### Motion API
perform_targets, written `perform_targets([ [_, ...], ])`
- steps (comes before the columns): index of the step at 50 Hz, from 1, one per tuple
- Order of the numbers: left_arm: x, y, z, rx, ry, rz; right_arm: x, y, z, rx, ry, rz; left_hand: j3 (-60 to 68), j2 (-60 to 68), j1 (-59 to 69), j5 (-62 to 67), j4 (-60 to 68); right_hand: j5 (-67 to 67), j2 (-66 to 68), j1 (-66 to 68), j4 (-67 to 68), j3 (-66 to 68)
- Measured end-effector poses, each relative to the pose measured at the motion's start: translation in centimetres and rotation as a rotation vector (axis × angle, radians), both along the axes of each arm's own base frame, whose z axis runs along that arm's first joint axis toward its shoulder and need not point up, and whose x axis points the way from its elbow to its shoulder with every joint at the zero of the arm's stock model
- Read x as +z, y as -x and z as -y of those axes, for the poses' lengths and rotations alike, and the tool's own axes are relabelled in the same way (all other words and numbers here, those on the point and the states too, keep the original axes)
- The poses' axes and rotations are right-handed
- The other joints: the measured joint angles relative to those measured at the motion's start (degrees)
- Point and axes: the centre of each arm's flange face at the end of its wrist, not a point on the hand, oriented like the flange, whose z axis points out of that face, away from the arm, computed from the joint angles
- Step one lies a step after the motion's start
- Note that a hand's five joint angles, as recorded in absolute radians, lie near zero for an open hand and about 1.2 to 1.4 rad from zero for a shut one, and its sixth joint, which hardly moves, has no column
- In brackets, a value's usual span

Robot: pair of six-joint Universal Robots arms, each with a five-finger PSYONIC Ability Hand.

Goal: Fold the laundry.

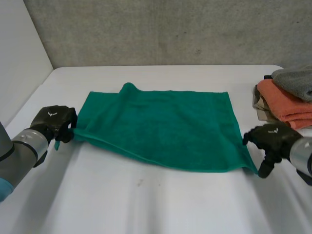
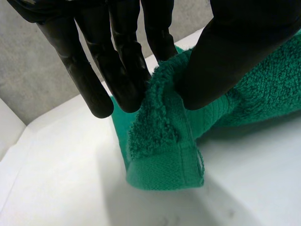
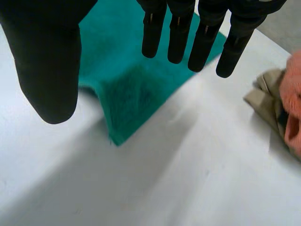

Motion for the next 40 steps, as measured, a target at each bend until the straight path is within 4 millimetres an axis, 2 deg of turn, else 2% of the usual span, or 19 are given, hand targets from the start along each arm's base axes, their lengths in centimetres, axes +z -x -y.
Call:
perform_targets([
  [7, 0.3, 0.4, 0.0, -0.012, 0.013, -0.001, -2.9, 1.1, -0.1, -0.144, 0.046, 0.145, 0.0, 0.0, 0.0, 0.0, 0.01, -0.66, 0.0, -0.11, -0.02, -0.05],
  [18, 0.1, 0.4, 0.1, -0.012, 0.006, -0.002, -5.1, 0.8, 1.3, -0.222, 0.02, 0.301, 0.0, 0.0, 0.0, 0.0, 0.03, 0.56, 0.55, 0.39, 0.56, 0.38],
  [22, 0.1, 0.3, 0.1, -0.008, 0.005, -0.004, -6.0, 0.4, 2.0, -0.218, 0.013, 0.308, 0.0, 0.0, 0.0, 0.0, 0.03, 5.27, 8.49, 6.15, 5.93, 6.08],
  [25, 0.1, 0.3, 0.1, -0.006, 0.005, -0.005, -6.8, -0.1, 2.6, -0.209, 0.011, 0.303, 0.0, 0.0, 0.0, 0.0, 0.03, 29.38, 33.47, 31.23, 29.82, 30.23],
  [26, 0.2, 0.3, 0.1, -0.006, 0.005, -0.005, -7.0, -0.2, 2.7, -0.209, 0.015, 0.3, 0.0, 0.0, 0.0, 0.0, 0.04, 35.7, 40.4, 36.48, 36.71, 37.09],
  [28, 0.3, 0.3, 0.1, -0.007, 0.009, -0.004, -6.9, -0.3, 3.2, -0.215, 0.044, 0.292, 0.0, 0.0, 0.0, 0.0, 0.04, 40.29, 44.97, 38.11, 41.78, 42.02],
  [32, 1.2, 0.4, -0.1, -0.01, 0.023, -0.004, -4.9, -0.2, 3.9, -0.226, 0.159, 0.28, 0.0, 0.0, 0.0, 0.0, 0.04, 40.53, 45.15, 38.11, 42.8, 42.91],
  [34, 2.9, 0.2, -0.6, -0.009, 0.044, -0.004, -1.6, -0.1, 4.1, -0.213, 0.287, 0.266, 0.0, 0.0, 0.0, 0.0, 0.04, 40.53, 45.15, 38.11, 42.88, 42.91],
  [36, 2.9, 0.2, -0.6, -0.009, 0.044, -0.004, -1.6, -0.1, 4.1, -0.213, 0.287, 0.266, 0.0, 0.0, 0.0, 0.0, 0.04, 40.53, 45.15, 38.11, 42.88, 42.91],
  [37, 5.0, 0.0, -1.5, -0.004, 0.064, -0.004, 1.9, 0.0, 3.7, -0.189, 0.405, 0.242, 0.0, 0.0, 0.0, 0.0, 0.04, 40.76, 45.15, 38.11, 42.88, 42.91],
  [40, 7.8, -0.5, -2.9, 0.007, 0.084, 0.004, 5.8, 0.1, 2.6, -0.134, 0.502, 0.175, 0.0, 0.0, 0.0, 0.0, 0.05, 40.78, 45.15, 38.11, 42.89, 42.96],
])
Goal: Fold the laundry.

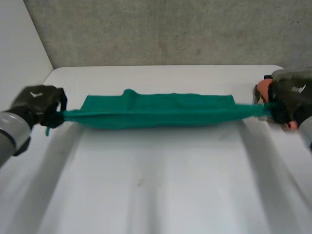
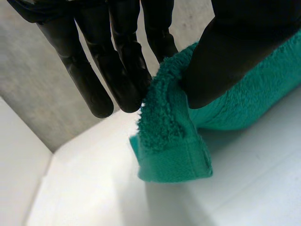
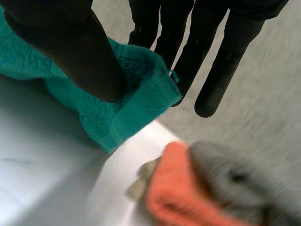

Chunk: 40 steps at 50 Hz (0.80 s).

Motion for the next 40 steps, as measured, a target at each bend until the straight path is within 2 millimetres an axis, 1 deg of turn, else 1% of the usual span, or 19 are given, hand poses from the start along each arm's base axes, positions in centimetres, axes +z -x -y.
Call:
perform_targets([
  [2, 1.9, -0.5, -1.3, 0.008, 0.01, 0.022, 2.6, 0.1, -1.2, 0.026, 0.035, -0.078, 0.0, 0.0, 0.0, 0.0, 0.0, 0.0, 0.0, 0.0, 0.01, 0.06],
  [3, 2.6, -0.7, -1.9, 0.011, 0.014, 0.035, 3.1, 0.1, -1.5, 0.032, 0.039, -0.095, 0.0, 0.0, 0.0, 0.0, 0.0, 0.0, 0.0, 0.0, 0.01, 0.06],
  [4, 3.5, -1.0, -2.7, 0.013, 0.021, 0.063, 4.4, 0.2, -2.3, 0.048, 0.043, -0.147, 0.0, 0.0, 0.0, 0.0, 0.0, 0.0, 0.0, 0.0, 0.01, 0.06],
  [8, 5.5, -1.6, -5.4, 0.003, 0.047, 0.193, 6.9, 0.4, -4.2, 0.08, 0.024, -0.265, 0.0, 0.0, 0.0, 0.0, 0.0, -0.01, 0.0, 0.0, 0.03, 0.06],
  [12, 5.6, -1.9, -6.9, -0.028, 0.056, 0.338, 8.0, 0.5, -5.1, 0.104, -0.013, -0.345, 0.0, 0.0, 0.0, 0.0, 0.0, 0.61, 0.0, 0.02, 0.05, 0.06],
  [15, 4.4, -1.9, -6.8, -0.057, 0.031, 0.413, 7.6, 0.5, -4.6, 0.118, -0.055, -0.366, 0.0, 0.0, 0.0, 0.0, 0.0, 1.23, 0.0, 0.97, 0.05, 0.06],
  [17, 3.3, -1.8, -6.3, -0.075, 0.005, 0.441, 6.7, 0.3, -3.8, 0.128, -0.096, -0.371, 0.0, 0.0, 0.0, 0.0, 0.0, 1.24, 0.0, 0.97, 0.06, 0.06],
  [21, 0.2, -1.3, -4.0, -0.113, -0.045, 0.465, 3.6, -0.4, -1.6, 0.158, -0.203, -0.376, 0.0, 0.0, 0.0, 0.0, 0.0, 1.23, 0.0, 0.97, 0.06, 0.06],
  [22, -0.1, -1.2, -3.7, -0.118, -0.048, 0.466, 3.2, -0.5, -1.4, 0.161, -0.215, -0.376, 0.0, 0.0, 0.0, 0.0, 0.0, 1.23, 0.0, 0.97, 0.06, 0.06],
  [25, -2.2, -0.2, -1.5, -0.15, -0.042, 0.471, 0.5, -1.3, 0.3, 0.169, -0.285, -0.385, 0.0, 0.0, 0.0, 0.0, 0.0, 1.23, 0.0, 0.97, 0.06, 0.06],
  [26, -2.6, 0.1, -1.1, -0.157, -0.036, 0.471, 0.3, -1.3, 0.4, 0.169, -0.29, -0.385, 0.0, 0.0, 0.0, 0.0, 0.0, 1.23, 0.0, 0.97, 0.06, 0.06],
  [27, -3.3, 0.7, -0.1, -0.17, -0.018, 0.472, -1.0, -1.7, 1.3, 0.162, -0.31, -0.389, 0.0, 0.0, 0.0, 0.0, 0.0, 1.23, 0.0, 0.97, 0.06, 0.06],
  [29, -3.9, 1.5, 1.0, -0.183, 0.006, 0.473, -1.8, -1.9, 2.2, 0.151, -0.312, -0.389, 0.0, 0.0, 0.0, 0.0, 0.0, 1.21, 0.0, 0.97, 0.06, 0.06],
  [31, -4.5, 2.5, 2.4, -0.191, 0.044, 0.474, -2.8, -2.2, 3.5, 0.131, -0.292, -0.382, 0.0, 0.0, 0.0, 0.0, 0.0, 1.23, 0.0, 0.97, 0.06, 0.06],
  [33, -4.8, 3.0, 3.6, -0.189, 0.075, 0.475, -3.1, -2.5, 4.5, 0.118, -0.261, -0.371, 0.0, 0.0, 0.0, 0.0, 0.0, 1.24, 0.0, 0.97, 0.06, 0.06],
  [34, -4.8, 3.5, 4.6, -0.183, 0.103, 0.475, -3.3, -2.8, 5.3, 0.108, -0.227, -0.359, 0.0, 0.0, 0.0, 0.0, 0.0, 1.23, 0.0, 0.97, 0.07, 0.06],
  [36, -4.4, 4.2, 6.2, -0.167, 0.163, 0.473, -3.0, -3.4, 6.7, 0.096, -0.158, -0.335, 0.0, 0.0, 0.0, 0.0, 0.01, 1.23, 0.0, 0.97, 0.07, 0.07],
  [38, -3.0, 5.3, 8.2, -0.133, 0.263, 0.461, -2.1, -4.2, 8.6, 0.077, -0.048, -0.292, 0.0, 0.0, 0.0, 0.0, 0.01, 1.24, 0.0, 0.97, 0.07, 0.1],
  [40, -0.4, 6.4, 10.2, -0.081, 0.401, 0.43, 0.0, -5.0, 10.6, 0.048, 0.096, -0.23, 0.0, 0.0, 0.0, 0.0, 0.02, 1.23, 0.0, 0.97, 0.08, 0.26],
])
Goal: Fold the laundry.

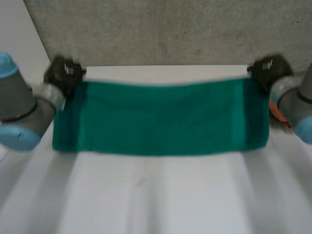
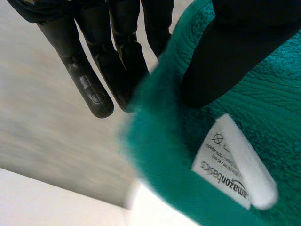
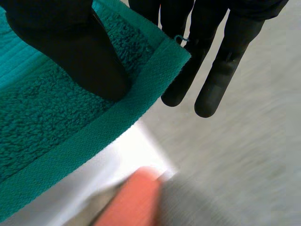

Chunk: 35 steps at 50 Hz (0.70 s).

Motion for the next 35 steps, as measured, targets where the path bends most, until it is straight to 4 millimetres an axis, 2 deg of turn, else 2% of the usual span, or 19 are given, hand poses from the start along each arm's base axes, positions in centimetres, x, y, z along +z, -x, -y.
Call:
perform_targets([
  [2, 2.5, 0.7, 1.2, 0.013, 0.123, -0.05, 2.2, -0.6, 1.4, -0.01, 0.13, 0.066, 0.0, 0.0, 0.0, 0.0, 0.0, 0.0, 0.0, 0.0, 0.01, 0.0],
  [3, 5.0, 1.1, 2.1, 0.023, 0.24, -0.11, 4.4, -0.8, 2.3, -0.019, 0.249, 0.129, 0.0, 0.0, 0.0, 0.0, 0.0, 0.0, 0.0, 0.0, 0.01, -0.01],
  [5, 7.1, 1.3, 2.6, 0.029, 0.34, -0.168, 6.2, -1.0, 2.8, -0.026, 0.345, 0.182, 0.0, 0.0, 0.0, 0.0, 0.0, 0.0, 0.0, 0.0, 0.02, -0.01],
  [7, 11.0, 1.1, 3.0, 0.026, 0.512, -0.286, 10.0, -0.9, 3.3, -0.034, 0.541, 0.286, 0.0, 0.0, 0.0, 0.0, 0.0, 0.0, 0.0, 0.0, 0.02, -0.01],
  [8, 11.8, 1.1, 3.0, 0.023, 0.544, -0.31, 10.7, -0.9, 3.3, -0.035, 0.577, 0.305, 0.0, 0.0, 0.0, 0.0, 0.0, 0.0, 0.0, 0.0, 0.02, -0.01],
  [9, 13.3, 0.8, 2.9, 0.015, 0.606, -0.363, 12.1, -0.8, 3.2, -0.035, 0.647, 0.34, 0.0, 0.0, 0.0, 0.0, 0.0, 0.0, 0.0, 0.0, 0.02, -0.01],
  [12, 14.8, 0.3, 2.7, 0.001, 0.658, -0.423, 13.8, -0.7, 2.9, -0.033, 0.726, 0.379, 0.0, 0.0, 0.0, 0.0, 0.0, 0.0, 0.0, 0.0, 0.02, -0.01],
  [14, 14.8, -0.2, 2.7, -0.004, 0.639, -0.448, 14.2, -0.7, 2.7, -0.029, 0.747, 0.39, 0.0, 0.0, 0.0, 0.0, 0.0, 0.0, 0.0, 0.0, 0.02, -0.01],
  [17, 13.3, -0.5, 2.8, 0.004, 0.562, -0.445, 13.4, -0.9, 2.7, -0.021, 0.709, 0.375, 0.0, 0.0, 0.0, 0.0, 0.0, 0.0, 0.0, 0.0, 0.03, -0.01],
  [20, 10.3, -0.7, 2.8, 0.02, 0.439, -0.422, 11.0, -1.3, 2.9, -0.002, 0.61, 0.337, 0.0, 0.01, 0.0, 0.0, 0.0, 0.0, 0.0, 0.0, 0.03, -0.01],
  [22, 7.6, -0.7, 2.6, 0.032, 0.343, -0.397, 8.7, -1.6, 3.0, 0.014, 0.519, 0.306, 0.0, 0.05, 0.0, 0.0, 0.0, 0.0, 0.0, 0.0, 0.03, -0.01],
  [24, 6.7, -0.8, 2.4, 0.036, 0.313, -0.388, 7.5, -1.7, 3.1, 0.021, 0.475, 0.291, 0.0, 0.06, 0.0, 0.0, 0.0, 0.0, 0.0, 0.0, 0.03, -0.01],
  [25, 4.6, -0.8, 2.1, 0.044, 0.249, -0.369, 5.5, -1.9, 3.1, 0.029, 0.4, 0.268, 0.0, 0.06, 0.0, 0.0, 0.0, -0.01, 0.0, 0.0, 0.03, -0.01],
  [30, -1.7, -0.7, 0.4, 0.031, 0.065, -0.308, -1.6, -2.0, 2.8, 0.031, 0.157, 0.174, 0.0, 0.06, 0.0, 0.0, 0.0, 0.0, 0.0, 0.0, 0.03, 0.0],
  [35, -7.4, -0.4, -2.2, -0.004, -0.107, -0.229, -6.6, -1.6, 1.4, 0.018, -0.032, 0.052, 0.0, 0.06, 0.0, 0.0, 0.0, 0.0, 0.0, 0.0, 0.04, 0.0],
])
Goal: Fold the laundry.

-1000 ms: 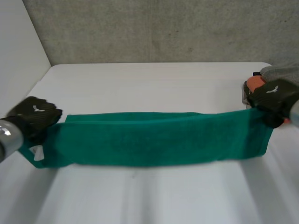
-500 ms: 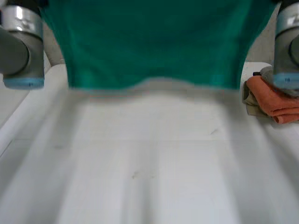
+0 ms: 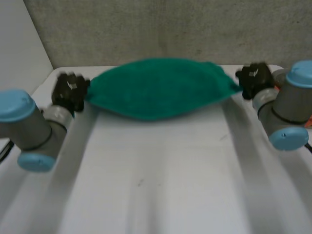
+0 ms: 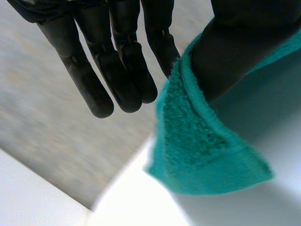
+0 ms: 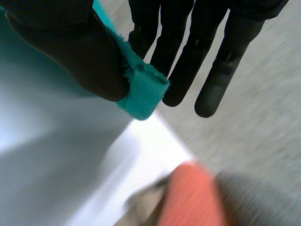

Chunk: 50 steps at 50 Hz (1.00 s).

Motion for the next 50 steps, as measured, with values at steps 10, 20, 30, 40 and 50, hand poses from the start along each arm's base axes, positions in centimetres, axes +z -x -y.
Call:
perform_targets([
  [10, -2.2, -3.9, -9.2, 0.035, -0.272, 0.285, -2.0, 2.7, -8.5, 0.041, -0.328, -0.302, 0.0, 0.0, 0.0, 0.0, 0.0, 0.0, 0.0, 0.0, 0.0, 0.0],
  [20, -0.4, -7.7, -16.6, 0.074, -0.477, 0.449, 0.3, 6.5, -14.3, 0.06, -0.382, -0.531, 0.0, 0.0, 0.0, 0.0, 0.01, 0.01, 0.0, 0.71, 0.0, 0.0],
  [30, 1.2, -5.8, -11.0, 0.047, -0.287, 0.424, 0.1, 4.8, -9.2, 0.011, -0.259, -0.379, 0.0, 0.0, 0.0, 0.0, 0.01, 0.42, 0.0, 2.01, 0.0, 0.0],
  [40, -0.7, -2.3, -2.8, 0.075, -0.113, 0.415, -1.9, 1.2, -3.3, 0.017, -0.14, -0.27, 0.0, 0.0, 0.0, 0.54, 0.01, 0.42, 0.0, 2.2, 0.0, 0.0],
  [50, -1.6, 0.8, 3.4, 0.135, -0.012, 0.399, -3.9, -1.2, 1.3, 0.004, -0.051, -0.278, 0.0, 0.0, 0.0, 0.54, 0.01, 0.4, 0.0, 2.2, 0.0, 0.0],
])
